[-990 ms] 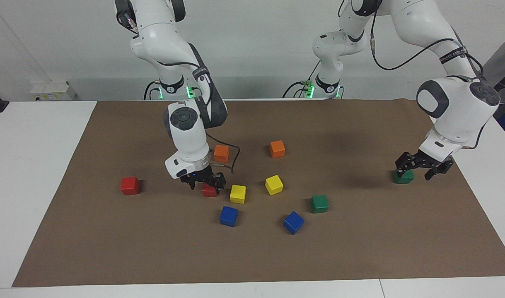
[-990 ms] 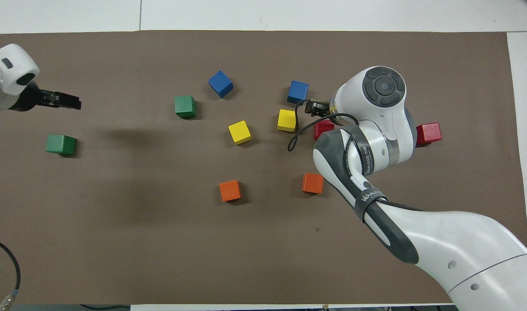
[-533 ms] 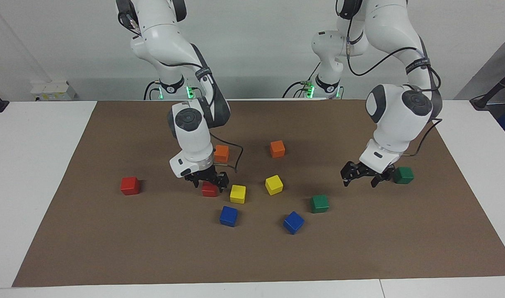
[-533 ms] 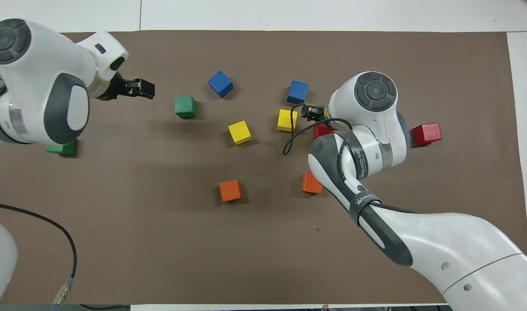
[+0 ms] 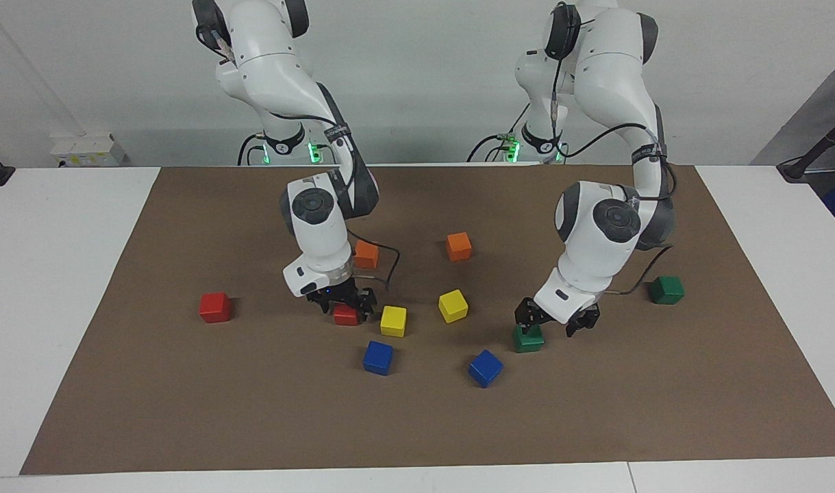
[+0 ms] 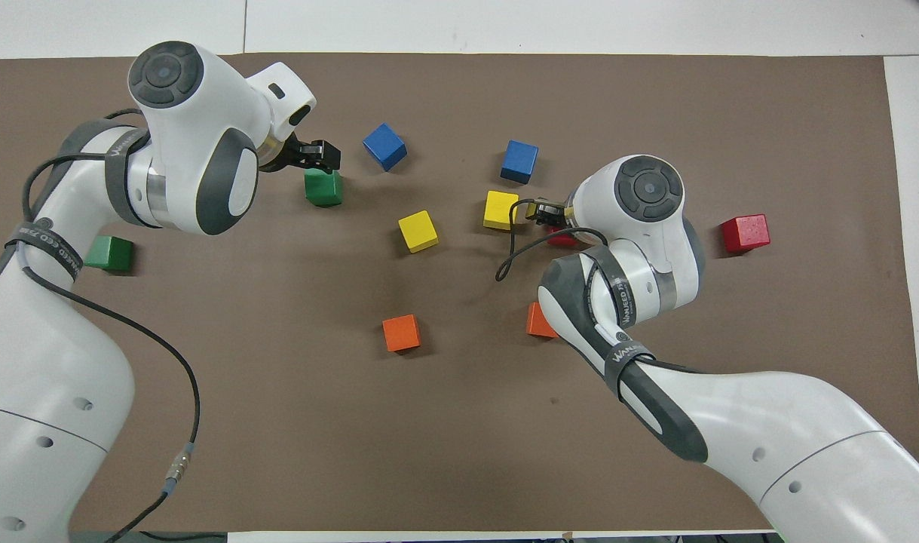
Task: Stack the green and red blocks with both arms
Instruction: 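Grasp the second green cube with the left gripper while the right gripper carries red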
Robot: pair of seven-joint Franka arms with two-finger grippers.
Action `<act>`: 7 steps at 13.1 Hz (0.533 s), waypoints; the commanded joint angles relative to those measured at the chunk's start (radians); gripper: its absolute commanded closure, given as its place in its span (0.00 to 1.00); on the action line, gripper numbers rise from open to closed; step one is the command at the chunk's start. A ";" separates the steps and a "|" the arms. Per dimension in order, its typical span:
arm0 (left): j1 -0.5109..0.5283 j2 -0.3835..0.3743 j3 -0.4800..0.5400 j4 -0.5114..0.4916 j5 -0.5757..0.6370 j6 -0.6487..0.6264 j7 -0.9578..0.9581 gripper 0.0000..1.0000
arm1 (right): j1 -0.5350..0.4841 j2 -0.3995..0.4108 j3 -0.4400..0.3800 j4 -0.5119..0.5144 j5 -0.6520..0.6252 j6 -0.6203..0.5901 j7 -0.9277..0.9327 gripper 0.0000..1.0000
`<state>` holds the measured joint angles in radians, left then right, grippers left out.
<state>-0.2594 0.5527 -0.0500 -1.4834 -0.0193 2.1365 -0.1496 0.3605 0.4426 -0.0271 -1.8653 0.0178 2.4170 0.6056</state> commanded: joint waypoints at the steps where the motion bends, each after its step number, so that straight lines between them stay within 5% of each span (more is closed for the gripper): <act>1: -0.038 0.029 0.018 0.025 0.030 0.028 -0.062 0.00 | -0.003 -0.019 0.004 -0.021 0.007 0.002 -0.021 0.49; 3: -0.037 0.027 0.018 -0.001 0.057 0.060 -0.062 0.00 | -0.018 -0.025 0.004 -0.002 0.008 -0.056 -0.090 1.00; 7: -0.043 0.048 0.024 -0.061 0.099 0.138 -0.091 0.00 | -0.076 -0.039 0.003 0.190 0.005 -0.327 -0.192 1.00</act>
<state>-0.2835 0.5850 -0.0473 -1.5187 0.0423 2.2220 -0.2003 0.3298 0.4162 -0.0339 -1.7757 0.0172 2.2187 0.4886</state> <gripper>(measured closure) 0.000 0.454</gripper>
